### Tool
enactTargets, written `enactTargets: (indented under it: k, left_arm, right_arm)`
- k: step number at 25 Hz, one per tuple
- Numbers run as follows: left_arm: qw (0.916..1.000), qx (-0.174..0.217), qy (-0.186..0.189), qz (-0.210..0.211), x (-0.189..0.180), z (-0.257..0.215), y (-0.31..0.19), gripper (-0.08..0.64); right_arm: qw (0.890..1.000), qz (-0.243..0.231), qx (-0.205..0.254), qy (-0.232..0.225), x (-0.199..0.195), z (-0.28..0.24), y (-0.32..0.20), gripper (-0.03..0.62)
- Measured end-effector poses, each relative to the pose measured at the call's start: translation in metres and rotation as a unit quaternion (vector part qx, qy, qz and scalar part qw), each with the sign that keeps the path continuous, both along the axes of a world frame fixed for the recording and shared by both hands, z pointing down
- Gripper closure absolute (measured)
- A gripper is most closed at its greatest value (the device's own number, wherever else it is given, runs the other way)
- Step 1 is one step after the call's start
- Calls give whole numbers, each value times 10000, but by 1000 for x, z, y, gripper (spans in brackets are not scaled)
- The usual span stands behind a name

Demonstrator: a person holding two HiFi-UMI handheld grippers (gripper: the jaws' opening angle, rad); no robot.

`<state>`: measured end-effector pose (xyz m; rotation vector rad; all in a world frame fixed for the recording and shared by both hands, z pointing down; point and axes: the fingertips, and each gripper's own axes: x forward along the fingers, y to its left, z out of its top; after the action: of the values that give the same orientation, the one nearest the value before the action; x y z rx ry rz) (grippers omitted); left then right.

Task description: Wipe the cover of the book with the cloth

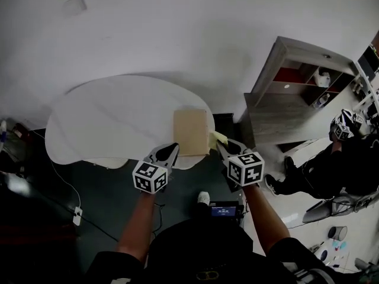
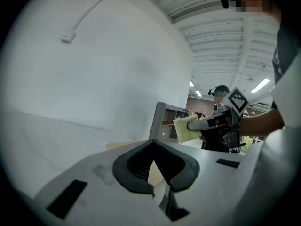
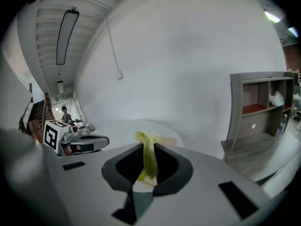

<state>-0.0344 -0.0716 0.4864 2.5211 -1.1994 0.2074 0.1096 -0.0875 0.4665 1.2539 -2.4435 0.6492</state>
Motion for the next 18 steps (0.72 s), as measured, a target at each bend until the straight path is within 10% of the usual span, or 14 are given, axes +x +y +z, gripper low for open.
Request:
enactTargets:
  k: [18]
  left_arm:
    - [9991, -266, -89, -321, -6, 13, -70, 560]
  right_arm:
    - [9989, -226, -375, -171, -12, 23, -82, 505]
